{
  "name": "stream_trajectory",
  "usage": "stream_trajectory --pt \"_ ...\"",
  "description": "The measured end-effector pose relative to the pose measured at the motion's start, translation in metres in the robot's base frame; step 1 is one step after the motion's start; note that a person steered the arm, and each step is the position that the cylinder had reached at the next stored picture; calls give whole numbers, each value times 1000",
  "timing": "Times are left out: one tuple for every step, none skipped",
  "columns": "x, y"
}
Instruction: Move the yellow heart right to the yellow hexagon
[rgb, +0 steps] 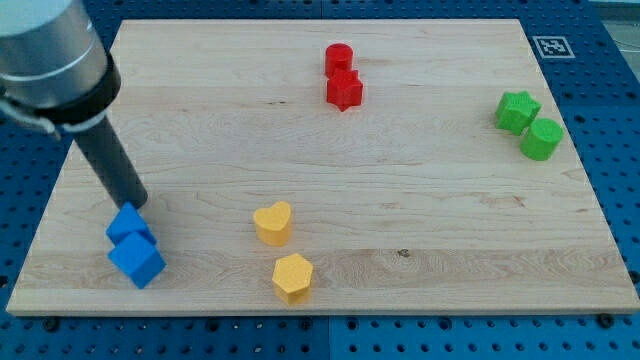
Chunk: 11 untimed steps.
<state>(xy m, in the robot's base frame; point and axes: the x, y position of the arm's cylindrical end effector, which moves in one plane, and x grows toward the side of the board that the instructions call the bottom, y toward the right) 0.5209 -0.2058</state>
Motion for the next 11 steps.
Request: stream_trajectory --pt "6 0" --pt "-7 0" --pt "-7 29" --pt "17 78" --pt "42 112" --pt "47 120" --pt "47 122" --pt "47 122" --pt "58 123" --pt "58 128" --pt "41 131"
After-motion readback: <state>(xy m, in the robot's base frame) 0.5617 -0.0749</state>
